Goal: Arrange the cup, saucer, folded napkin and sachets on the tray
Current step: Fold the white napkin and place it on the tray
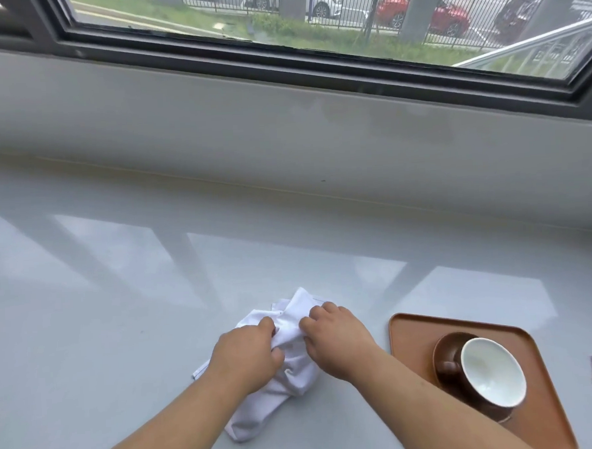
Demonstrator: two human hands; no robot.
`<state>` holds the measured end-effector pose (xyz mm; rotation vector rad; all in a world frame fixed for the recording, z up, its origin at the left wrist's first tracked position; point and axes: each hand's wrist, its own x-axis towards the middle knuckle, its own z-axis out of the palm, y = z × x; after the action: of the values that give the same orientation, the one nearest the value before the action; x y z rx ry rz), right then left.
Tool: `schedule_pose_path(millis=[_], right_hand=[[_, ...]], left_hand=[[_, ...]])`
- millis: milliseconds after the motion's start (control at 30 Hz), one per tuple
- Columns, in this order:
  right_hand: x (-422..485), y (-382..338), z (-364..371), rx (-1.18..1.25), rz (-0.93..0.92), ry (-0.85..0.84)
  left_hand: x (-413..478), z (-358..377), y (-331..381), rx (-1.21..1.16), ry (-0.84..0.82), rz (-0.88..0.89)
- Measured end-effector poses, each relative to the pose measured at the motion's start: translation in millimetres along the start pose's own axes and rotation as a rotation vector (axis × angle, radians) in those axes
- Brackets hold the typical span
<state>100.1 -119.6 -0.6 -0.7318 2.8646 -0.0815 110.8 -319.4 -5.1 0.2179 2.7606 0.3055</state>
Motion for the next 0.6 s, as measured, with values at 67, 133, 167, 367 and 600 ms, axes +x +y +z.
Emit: schedule_pose_path(millis=[67, 133, 167, 367, 600], right_hand=[[2, -2, -5, 0.011, 0.004, 0.006], [5, -3, -12, 0.032, 0.02, 0.019], [7, -5, -18, 0.053, 0.039, 0.028], [22, 2, -75, 0.233, 0.239, 0.178], [27, 39, -171, 0.104, 0.257, 0.309]], left_hand=[[2, -8, -3, -0.016, 0.02, 0.027], [2, -21, -3, -0.057, 0.05, 0.045], [3, -29, -3, -0.076, 0.07, 0.053], [12, -87, -3, -0.038, 0.213, 0.079], [33, -170, -14, 0.056, 0.338, 0.025]])
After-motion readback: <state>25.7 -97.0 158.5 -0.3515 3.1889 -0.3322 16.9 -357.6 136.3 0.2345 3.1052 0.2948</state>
